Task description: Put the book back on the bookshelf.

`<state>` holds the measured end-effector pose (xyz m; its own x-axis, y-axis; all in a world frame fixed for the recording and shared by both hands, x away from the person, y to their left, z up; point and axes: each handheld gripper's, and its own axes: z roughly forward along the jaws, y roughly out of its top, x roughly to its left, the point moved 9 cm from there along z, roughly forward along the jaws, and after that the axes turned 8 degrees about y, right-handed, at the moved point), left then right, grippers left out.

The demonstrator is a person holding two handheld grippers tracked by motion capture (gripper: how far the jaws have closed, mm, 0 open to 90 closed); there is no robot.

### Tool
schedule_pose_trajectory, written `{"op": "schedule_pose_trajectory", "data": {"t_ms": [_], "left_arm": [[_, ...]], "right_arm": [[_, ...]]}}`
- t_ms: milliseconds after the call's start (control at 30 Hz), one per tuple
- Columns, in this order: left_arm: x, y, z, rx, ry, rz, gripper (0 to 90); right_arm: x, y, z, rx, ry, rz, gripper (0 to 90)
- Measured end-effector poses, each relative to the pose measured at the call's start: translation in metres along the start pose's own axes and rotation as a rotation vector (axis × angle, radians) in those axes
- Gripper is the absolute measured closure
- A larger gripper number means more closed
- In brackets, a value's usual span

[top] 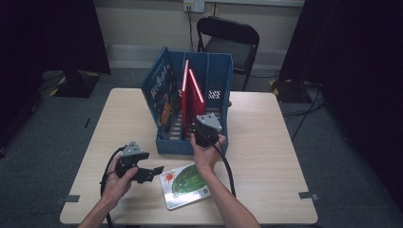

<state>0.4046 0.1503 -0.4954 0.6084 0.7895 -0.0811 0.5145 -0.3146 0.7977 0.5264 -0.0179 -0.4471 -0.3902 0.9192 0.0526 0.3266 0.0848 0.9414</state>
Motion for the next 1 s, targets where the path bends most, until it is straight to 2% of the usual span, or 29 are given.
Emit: {"op": "schedule_pose_trajectory", "data": {"t_ms": [400,567,800,867,967,1000], "left_arm": [[0.0,0.0,0.0,0.0,0.0,0.005,16.0],[0.0,0.0,0.0,0.0,-0.002,0.006,16.0],[0.001,0.0,0.0,0.001,0.001,-0.001,16.1],[0.0,0.0,0.001,0.002,-0.002,0.004,16.1],[-0.001,0.0,0.0,0.002,-0.003,0.004,16.1],[-0.001,0.0,0.0,0.002,-0.003,0.004,16.1]], "right_arm": [[0.002,0.011,0.015,0.014,-0.029,0.01,80.3],[0.003,0.017,0.019,0.007,-0.033,0.014,79.6],[0.003,0.014,0.017,-0.023,-0.039,0.013,80.4],[0.004,0.013,0.017,-0.022,-0.037,0.015,79.7],[0.01,0.008,0.015,-0.009,0.011,0.011,75.6],[0.01,0.008,0.015,-0.009,0.011,0.011,75.6]]}}
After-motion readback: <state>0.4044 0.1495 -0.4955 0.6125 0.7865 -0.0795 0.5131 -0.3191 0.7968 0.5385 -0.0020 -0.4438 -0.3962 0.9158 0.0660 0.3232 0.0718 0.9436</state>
